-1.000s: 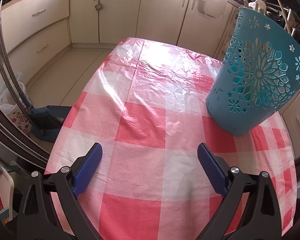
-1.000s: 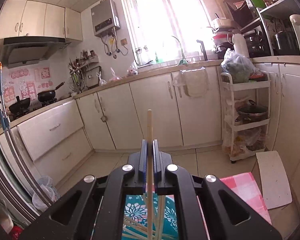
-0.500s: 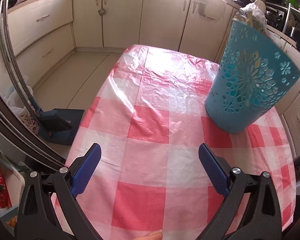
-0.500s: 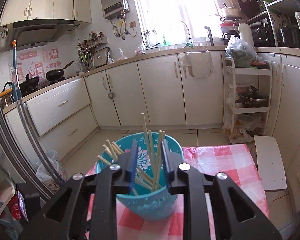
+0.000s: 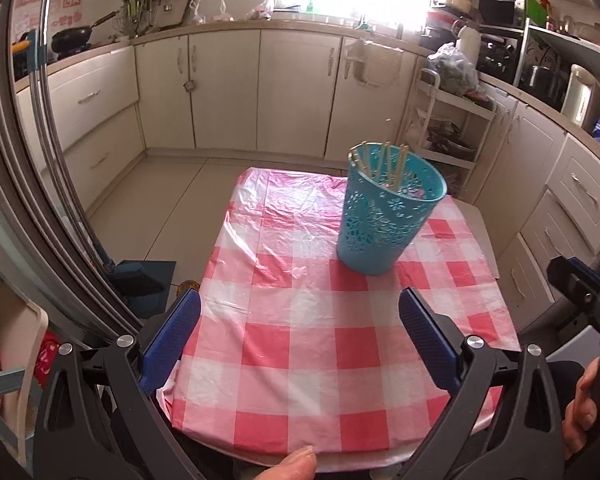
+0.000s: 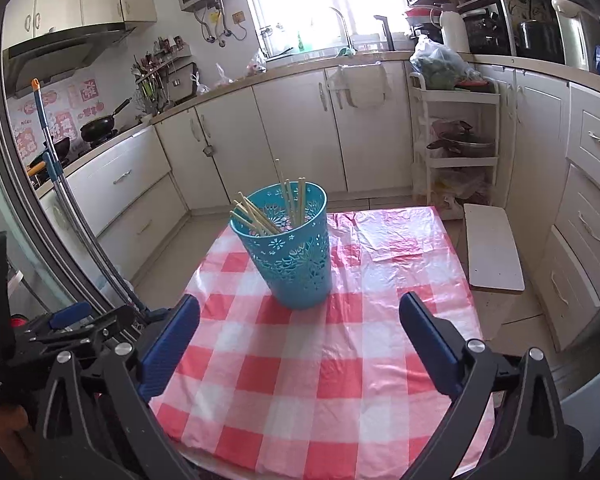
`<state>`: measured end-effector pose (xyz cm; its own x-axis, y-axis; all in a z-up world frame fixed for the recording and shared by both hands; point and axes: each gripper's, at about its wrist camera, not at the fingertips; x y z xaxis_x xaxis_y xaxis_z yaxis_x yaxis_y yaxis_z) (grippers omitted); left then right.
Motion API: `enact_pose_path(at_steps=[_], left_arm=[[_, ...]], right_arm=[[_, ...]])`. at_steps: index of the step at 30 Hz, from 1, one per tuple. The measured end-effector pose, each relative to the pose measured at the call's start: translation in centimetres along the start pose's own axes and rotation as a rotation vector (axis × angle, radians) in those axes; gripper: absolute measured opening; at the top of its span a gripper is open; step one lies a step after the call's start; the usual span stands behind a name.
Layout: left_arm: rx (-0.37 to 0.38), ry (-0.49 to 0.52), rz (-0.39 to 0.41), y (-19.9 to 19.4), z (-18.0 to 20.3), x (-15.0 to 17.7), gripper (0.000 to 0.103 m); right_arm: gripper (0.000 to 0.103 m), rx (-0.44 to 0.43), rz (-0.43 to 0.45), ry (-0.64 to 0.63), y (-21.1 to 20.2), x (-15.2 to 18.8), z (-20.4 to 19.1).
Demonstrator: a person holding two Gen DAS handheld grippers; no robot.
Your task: Organize utensils
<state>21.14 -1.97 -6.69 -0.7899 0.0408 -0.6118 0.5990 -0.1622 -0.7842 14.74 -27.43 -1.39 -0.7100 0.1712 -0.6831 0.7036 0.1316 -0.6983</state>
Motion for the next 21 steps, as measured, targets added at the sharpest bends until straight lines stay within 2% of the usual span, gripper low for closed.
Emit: enact_pose_path(at_steps=[2, 5, 7, 14, 18, 21], left_arm=[[0.004, 0.018, 0.014, -2.5, 0.6, 0.3, 0.095], [0.015, 0.036, -0.006, -5.2, 1.0, 0.6, 0.095], [-0.002, 0.043, 0.001, -6.6, 1.0, 0.9, 0.095], [-0.09, -0.026, 0.1, -12.7, 0.3, 3.4, 0.095], [-0.083, -0.067, 0.135, -15.2, 0.5, 5.6, 0.095], [-0.095, -0.034, 0.135, -16.5, 1.5, 7.2, 0.095]], right_arm=[[0.096, -0.001, 0.0, 0.003, -1.5, 0.4, -0.4], [0.096, -0.01, 0.022, 0.003, -4.1, 1.0, -1.2], [0.096, -0.019, 0.038, -0.004, -5.8, 1.6, -1.9], [0.096, -0.034, 0.07, -0.018, -10.4, 4.2, -3.9], [0.096, -0.027, 0.091, -0.012, -12.3, 6.1, -4.5], [0.096, -0.013, 0.105, -0.026, -13.4, 7.8, -5.0]])
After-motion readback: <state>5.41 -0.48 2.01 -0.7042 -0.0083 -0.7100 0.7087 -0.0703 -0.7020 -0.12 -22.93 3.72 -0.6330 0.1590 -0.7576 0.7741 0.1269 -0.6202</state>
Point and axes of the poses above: each gripper's, at about its wrist camera, not at the fingertips, and y roughly the way its jaws point, z to its right, x to its underside, and after that the axes turned 7 degrees about -z, right-handed
